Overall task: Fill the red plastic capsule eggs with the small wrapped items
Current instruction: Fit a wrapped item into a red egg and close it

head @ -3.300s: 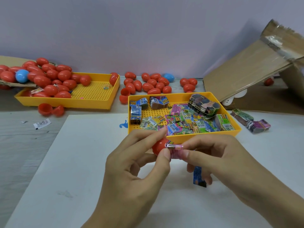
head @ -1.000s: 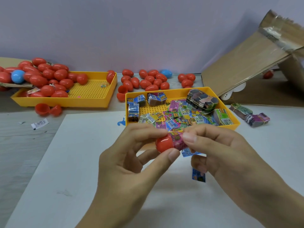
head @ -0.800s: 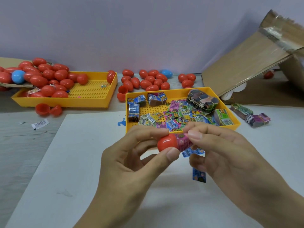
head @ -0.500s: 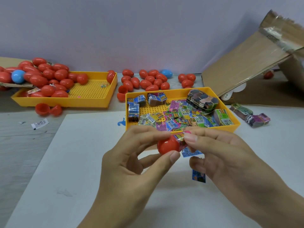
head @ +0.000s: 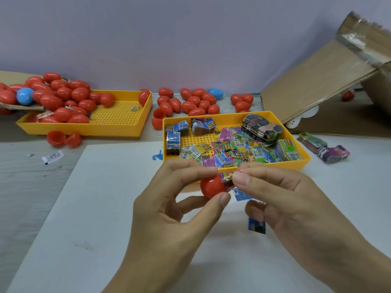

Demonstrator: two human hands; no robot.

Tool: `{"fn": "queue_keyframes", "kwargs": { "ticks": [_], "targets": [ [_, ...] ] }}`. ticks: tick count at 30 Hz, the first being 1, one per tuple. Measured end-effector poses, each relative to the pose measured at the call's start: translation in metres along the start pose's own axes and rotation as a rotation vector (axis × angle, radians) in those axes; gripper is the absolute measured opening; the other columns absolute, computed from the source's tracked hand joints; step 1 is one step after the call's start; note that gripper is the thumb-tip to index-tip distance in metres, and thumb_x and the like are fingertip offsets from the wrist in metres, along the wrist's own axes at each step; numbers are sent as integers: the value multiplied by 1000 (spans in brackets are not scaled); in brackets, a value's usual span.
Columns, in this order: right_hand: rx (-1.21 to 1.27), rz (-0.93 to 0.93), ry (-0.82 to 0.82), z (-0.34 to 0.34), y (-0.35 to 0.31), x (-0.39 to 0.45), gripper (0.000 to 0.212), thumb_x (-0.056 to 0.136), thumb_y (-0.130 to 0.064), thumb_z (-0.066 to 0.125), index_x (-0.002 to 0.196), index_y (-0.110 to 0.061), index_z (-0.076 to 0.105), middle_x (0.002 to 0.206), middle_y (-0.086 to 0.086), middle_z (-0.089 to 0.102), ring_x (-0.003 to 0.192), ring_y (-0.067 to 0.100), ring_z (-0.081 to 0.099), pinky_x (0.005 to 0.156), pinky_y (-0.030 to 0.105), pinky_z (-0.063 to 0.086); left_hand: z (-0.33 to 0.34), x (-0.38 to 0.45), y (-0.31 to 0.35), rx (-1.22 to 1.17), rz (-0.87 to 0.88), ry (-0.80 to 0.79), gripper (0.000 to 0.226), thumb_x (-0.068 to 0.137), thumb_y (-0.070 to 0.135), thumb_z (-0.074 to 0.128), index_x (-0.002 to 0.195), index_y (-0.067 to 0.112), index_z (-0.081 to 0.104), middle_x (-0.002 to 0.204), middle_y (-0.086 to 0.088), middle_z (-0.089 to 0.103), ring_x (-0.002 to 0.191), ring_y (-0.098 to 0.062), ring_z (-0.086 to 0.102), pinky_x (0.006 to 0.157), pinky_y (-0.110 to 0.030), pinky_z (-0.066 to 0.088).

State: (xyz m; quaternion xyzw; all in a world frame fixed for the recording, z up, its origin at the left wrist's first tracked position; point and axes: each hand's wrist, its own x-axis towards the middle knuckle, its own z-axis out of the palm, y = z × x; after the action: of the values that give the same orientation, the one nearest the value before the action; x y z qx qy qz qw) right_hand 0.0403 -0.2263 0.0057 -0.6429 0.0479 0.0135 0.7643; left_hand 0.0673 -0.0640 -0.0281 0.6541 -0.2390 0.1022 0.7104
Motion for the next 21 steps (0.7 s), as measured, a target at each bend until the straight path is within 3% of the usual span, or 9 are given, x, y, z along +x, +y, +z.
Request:
{"fn": "queue_keyframes", "kwargs": {
  "ticks": [6,12,15,18,21],
  "targets": [
    [-88,-55,16,-1,3,1,27,58,-39,85,75,-19,81,79,-10,65,63,4,50,48,18,37,1,0,2,29,29,-5,29,73,18,81,101,21,74,101,-4,61,91,-26,69,71,-24,59],
    [-119,-35,24,-3,7,2,40,52,-47,86,79,-18,81,80,7,55,60,14,43,46,17,37,2,-1,0,125,120,27,29,75,13,82,103,16,73,101,-5,59,92,-25,67,69,-23,59],
    [-113,-24,33,-2,4,2,42,48,-49,87,76,-18,81,77,1,59,60,10,45,46,16,36,3,-1,0,134,148,47,31,75,12,77,106,16,73,101,-5,59,91,-23,68,68,-22,59],
    [-56,65,29,-1,-2,1,27,63,-45,82,69,-18,79,67,-12,62,64,6,47,44,19,36,4,-2,1,125,138,70,32,75,12,76,106,19,73,102,-2,60,91,-24,68,68,-22,59],
    [-53,101,54,-3,-6,1,26,62,-42,75,64,-16,78,67,-10,65,69,8,50,44,22,37,4,-3,1,82,108,77,30,75,14,76,104,19,74,101,-2,60,91,-26,68,68,-23,59]
  ]
}}
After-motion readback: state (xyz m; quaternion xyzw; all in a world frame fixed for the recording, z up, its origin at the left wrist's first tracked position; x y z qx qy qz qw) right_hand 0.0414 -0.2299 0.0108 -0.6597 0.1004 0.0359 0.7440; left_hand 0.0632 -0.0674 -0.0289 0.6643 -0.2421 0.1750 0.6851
